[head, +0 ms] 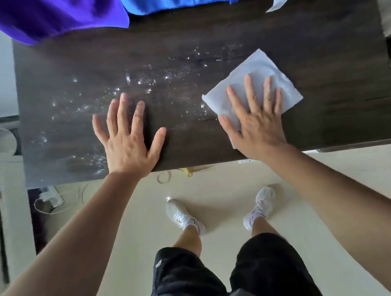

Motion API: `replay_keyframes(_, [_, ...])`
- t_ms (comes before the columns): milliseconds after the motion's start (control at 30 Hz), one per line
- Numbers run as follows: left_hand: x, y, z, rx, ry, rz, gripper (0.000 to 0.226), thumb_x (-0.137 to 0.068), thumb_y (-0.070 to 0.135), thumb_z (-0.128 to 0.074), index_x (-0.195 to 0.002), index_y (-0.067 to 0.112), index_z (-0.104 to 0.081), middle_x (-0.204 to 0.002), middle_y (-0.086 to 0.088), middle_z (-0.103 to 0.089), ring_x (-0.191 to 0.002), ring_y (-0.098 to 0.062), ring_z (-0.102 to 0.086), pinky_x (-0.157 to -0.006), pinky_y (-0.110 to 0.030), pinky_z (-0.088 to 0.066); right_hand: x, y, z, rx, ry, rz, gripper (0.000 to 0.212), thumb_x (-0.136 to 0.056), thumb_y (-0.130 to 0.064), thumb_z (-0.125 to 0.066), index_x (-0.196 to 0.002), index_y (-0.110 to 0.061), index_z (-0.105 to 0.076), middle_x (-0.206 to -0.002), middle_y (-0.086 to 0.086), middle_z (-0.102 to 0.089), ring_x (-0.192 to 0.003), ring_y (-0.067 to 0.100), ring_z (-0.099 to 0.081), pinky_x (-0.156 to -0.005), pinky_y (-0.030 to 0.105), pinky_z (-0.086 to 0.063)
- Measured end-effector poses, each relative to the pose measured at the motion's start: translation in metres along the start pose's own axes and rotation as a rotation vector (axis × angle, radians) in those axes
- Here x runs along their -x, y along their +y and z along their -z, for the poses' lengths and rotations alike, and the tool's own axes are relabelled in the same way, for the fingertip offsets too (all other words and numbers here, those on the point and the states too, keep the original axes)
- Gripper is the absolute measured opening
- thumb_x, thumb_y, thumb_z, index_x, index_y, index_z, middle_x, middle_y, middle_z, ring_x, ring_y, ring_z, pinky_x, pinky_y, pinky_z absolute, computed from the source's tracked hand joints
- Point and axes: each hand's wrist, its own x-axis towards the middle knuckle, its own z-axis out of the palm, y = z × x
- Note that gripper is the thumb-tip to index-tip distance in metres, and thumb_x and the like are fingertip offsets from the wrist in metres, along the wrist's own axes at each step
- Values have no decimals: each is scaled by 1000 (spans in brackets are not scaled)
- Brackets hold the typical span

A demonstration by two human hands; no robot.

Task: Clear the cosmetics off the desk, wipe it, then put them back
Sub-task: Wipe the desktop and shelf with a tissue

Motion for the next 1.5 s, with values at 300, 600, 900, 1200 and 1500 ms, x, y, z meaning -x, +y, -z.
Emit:
replay_keyframes(300, [-5,-36,3,46,-33,78,78,-95,68,-21,-149,14,-36,-160,-13,-24,-147,-32,-20,-117,-60,-11,-45,-101,1,63,-108,230,72,-96,-72,-9,-159,-39,-4,-169,4,9,-151,43,13,-121,60,2])
replay_keyframes(600, [-7,-34,0,61,17,91,77,-95,67,-27,-147,11,-38,-159,-13,-28,-147,-32,-23,-117,-59,-12,-129,12,28,15,-96,-405,81,-86,-79,2,-157,-41,6,-168,3,15,-150,44,16,-121,61,5])
replay_keyframes(900, [-9,-33,0,46,26,100,78,-95,65,-27,-148,9,-37,-159,-12,-29,-147,-31,-24,-118,-58,-12,-146,-107,16,30,-93,219,72,-96,-69,-5,-159,-36,-2,-168,6,10,-149,49,12,-120,64,3])
replay_keyframes(1200, [-8,-36,-4,21,33,95,78,-95,68,-25,-147,11,-36,-158,-13,-29,-147,-32,-22,-118,-58,-11,-117,49,26,101,-116,127,73,-92,-80,-3,-155,-46,11,-167,-2,16,-151,39,16,-121,59,6])
replay_keyframes(1500, [-9,-36,-5,-20,41,103,74,-96,63,-28,-146,10,-38,-158,-15,-29,-145,-34,-24,-118,-57,-11,-159,12,33,-35,1,-154,76,-93,-70,-9,-160,-34,-9,-168,14,-3,-150,51,1,-120,63,-1])
